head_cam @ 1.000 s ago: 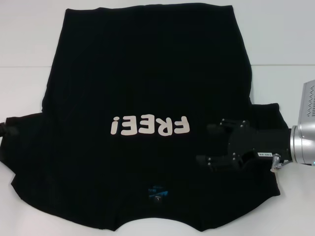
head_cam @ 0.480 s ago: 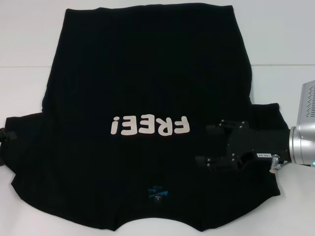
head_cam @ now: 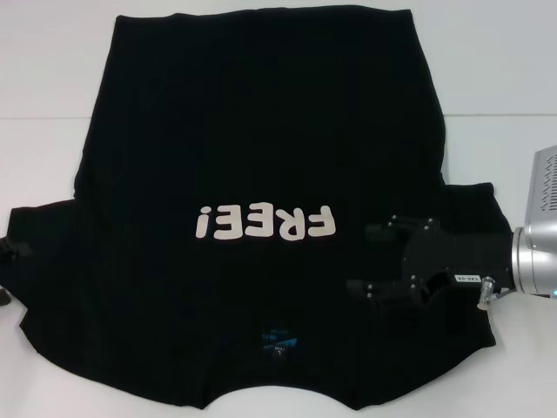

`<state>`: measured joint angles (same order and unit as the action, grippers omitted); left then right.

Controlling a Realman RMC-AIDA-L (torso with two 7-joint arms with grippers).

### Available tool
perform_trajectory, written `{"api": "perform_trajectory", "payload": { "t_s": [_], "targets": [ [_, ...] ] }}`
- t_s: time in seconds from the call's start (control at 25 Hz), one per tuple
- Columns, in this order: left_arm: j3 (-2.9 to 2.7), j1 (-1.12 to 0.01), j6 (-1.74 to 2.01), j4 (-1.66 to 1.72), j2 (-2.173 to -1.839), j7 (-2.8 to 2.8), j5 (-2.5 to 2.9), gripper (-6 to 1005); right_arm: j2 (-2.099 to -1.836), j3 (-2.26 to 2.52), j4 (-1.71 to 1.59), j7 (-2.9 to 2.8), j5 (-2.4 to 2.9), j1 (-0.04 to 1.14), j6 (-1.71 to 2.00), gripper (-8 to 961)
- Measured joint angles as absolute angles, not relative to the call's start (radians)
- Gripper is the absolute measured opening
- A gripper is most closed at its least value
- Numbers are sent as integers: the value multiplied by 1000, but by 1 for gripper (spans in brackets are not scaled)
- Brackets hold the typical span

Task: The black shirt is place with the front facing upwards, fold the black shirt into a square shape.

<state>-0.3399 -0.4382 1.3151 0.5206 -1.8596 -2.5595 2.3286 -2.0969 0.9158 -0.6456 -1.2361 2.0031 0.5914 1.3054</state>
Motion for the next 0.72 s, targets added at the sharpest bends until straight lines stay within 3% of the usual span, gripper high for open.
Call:
{"api": "perform_trajectory", "payload": {
  "t_s": [0.72],
  "targets": [
    [-334, -445, 1272, 490, -1861, -2565, 2326, 930, -2097, 916, -645, -1235, 2005, 591, 1308, 946]
  ]
}}
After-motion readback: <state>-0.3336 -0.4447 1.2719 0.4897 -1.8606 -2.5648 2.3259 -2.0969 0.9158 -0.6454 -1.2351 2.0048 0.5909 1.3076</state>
